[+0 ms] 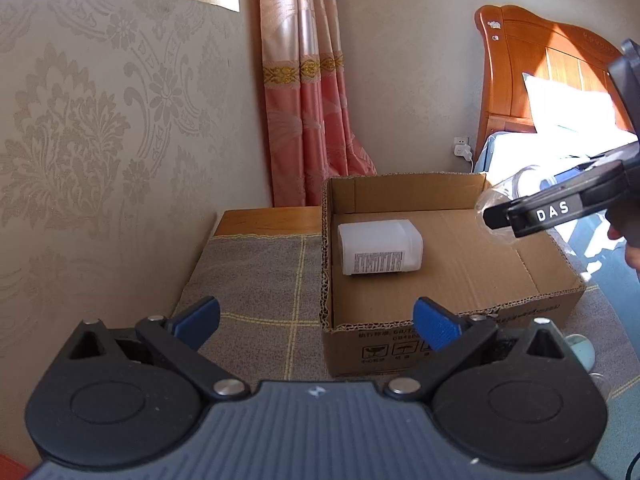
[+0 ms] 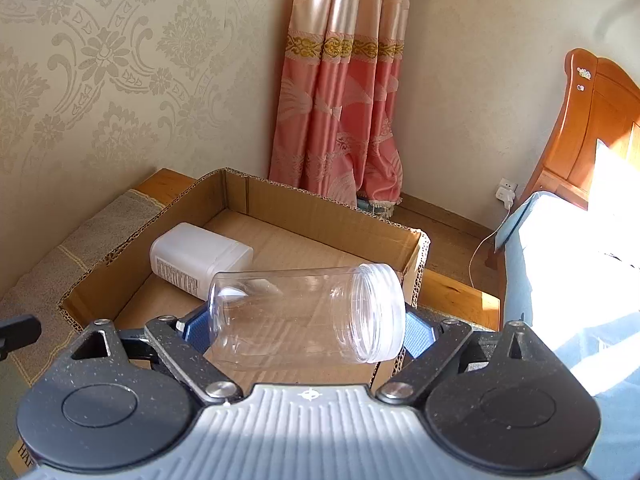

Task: Organize rigid objects
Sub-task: 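Carry the white bottle and clear jar into the cardboard box and release both, then move the left tool to the red S.L toy train and close on it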

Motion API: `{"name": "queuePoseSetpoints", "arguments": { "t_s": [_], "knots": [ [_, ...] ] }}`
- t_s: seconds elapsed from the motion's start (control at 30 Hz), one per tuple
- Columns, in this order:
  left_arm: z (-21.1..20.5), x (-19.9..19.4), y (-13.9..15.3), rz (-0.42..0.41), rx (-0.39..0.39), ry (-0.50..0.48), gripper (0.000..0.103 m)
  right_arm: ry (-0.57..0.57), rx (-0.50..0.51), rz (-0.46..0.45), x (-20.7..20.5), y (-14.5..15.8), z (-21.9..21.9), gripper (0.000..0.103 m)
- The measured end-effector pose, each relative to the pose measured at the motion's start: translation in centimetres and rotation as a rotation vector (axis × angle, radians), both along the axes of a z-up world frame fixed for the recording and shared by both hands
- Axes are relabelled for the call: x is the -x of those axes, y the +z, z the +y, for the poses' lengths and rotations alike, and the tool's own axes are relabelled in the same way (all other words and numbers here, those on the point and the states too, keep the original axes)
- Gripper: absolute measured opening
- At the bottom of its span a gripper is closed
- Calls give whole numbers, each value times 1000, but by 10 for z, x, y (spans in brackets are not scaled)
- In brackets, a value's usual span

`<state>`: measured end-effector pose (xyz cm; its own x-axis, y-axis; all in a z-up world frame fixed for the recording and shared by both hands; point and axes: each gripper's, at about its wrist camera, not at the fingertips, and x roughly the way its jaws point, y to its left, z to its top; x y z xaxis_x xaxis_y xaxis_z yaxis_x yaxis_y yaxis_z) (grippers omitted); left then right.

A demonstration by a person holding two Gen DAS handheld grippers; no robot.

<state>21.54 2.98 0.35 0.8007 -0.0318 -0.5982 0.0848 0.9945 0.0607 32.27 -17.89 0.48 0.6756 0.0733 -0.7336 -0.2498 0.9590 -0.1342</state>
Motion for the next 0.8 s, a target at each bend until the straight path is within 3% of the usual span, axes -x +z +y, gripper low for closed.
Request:
{"name": "queuePoseSetpoints", "arguments": {
  "t_s": [0.1, 0.13, 0.27, 0.8],
  "knots": [
    [6, 6, -3, 16, 12, 9, 102, -22, -5, -12, -20, 1, 4, 96],
    [8, 7, -4, 17, 17, 11, 102, -26, -9, -11, -24, 1, 5, 103],
    [12, 9, -4, 17, 13, 8, 102, -33, 8, -29, -22, 5, 9, 103],
    [13, 39, -4, 22, 12, -14, 102, -71, -29, -10, 72, 15, 3, 103]
  ]
}}
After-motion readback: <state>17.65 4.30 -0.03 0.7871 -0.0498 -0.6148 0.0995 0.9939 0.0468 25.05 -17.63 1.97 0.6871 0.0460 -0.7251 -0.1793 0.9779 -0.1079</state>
